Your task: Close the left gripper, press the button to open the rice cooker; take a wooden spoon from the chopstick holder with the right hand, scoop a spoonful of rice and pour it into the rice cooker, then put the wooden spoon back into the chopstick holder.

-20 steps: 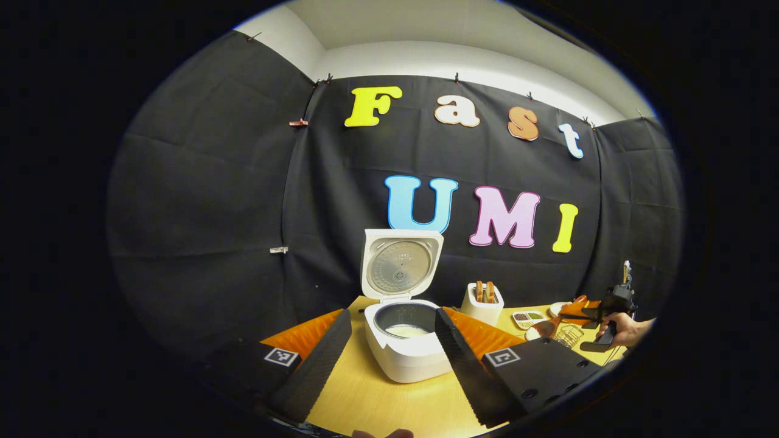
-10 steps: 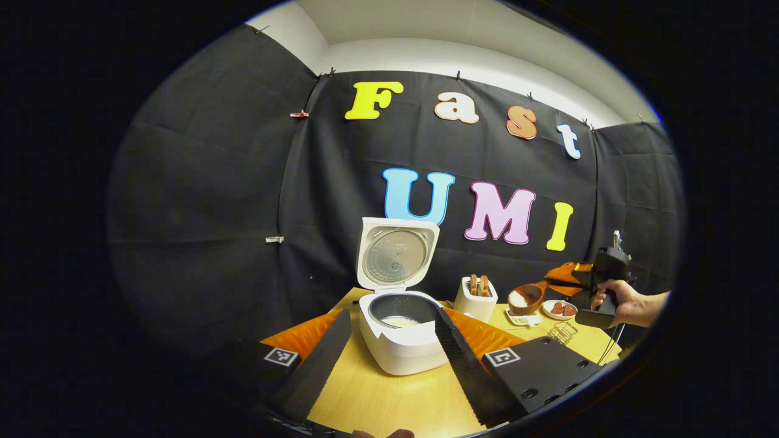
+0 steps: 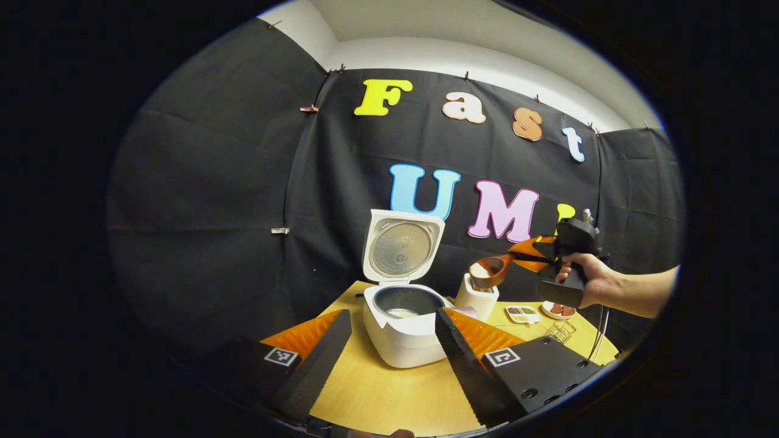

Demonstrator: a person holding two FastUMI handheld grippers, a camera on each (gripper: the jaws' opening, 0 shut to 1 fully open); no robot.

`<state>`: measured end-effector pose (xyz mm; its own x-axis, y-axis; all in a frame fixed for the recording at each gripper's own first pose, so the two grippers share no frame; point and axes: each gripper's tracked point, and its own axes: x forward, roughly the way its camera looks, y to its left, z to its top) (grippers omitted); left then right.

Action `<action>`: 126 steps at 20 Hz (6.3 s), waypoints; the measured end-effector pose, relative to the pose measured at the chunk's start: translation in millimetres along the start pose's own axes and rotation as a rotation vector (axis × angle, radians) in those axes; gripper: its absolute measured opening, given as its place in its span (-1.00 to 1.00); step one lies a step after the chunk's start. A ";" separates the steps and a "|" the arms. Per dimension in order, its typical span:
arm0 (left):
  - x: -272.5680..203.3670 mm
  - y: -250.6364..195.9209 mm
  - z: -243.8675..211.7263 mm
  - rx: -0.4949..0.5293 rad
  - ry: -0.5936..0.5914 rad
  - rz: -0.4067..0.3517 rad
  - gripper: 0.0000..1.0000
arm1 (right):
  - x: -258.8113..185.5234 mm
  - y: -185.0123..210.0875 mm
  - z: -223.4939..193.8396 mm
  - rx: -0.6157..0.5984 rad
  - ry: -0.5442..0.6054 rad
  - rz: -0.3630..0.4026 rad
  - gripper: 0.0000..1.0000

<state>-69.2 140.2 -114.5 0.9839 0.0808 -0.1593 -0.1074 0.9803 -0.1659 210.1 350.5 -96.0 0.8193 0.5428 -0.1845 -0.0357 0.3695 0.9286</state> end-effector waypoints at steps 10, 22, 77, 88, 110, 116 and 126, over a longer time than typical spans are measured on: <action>-2.2 33.8 -11.8 0.004 0.010 0.049 0.91 | 84.6 50.2 -44.4 -0.318 0.021 -0.014 -0.80; -6.0 51.0 -30.8 0.011 0.038 0.045 0.92 | 112.4 67.0 -77.8 -0.665 0.039 -0.026 -0.79; 2.1 -31.6 -5.1 0.031 0.000 -0.019 0.91 | -127.2 -37.3 142.4 -0.641 -0.045 -0.027 -0.79; -1.5 -98.8 0.2 0.014 0.013 0.006 0.91 | -170.8 -264.9 212.3 -0.583 -0.050 -0.343 -0.79; 25.8 -149.0 50.8 0.040 -0.050 0.024 0.92 | -160.4 -378.8 171.2 -0.506 0.073 -0.498 0.12; 50.1 -121.8 77.2 0.043 -0.099 -0.035 0.90 | -210.7 -356.7 177.2 -0.547 0.006 -0.568 0.97; 112.9 -84.9 167.5 0.031 -0.285 -0.056 0.90 | -317.3 -255.5 192.8 -0.697 -0.186 -0.597 0.97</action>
<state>74.9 96.3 44.5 0.9891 0.0698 0.1296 -0.0520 0.9894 -0.1359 69.5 -61.6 -212.6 0.8887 0.0106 -0.4583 0.1346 0.9497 0.2829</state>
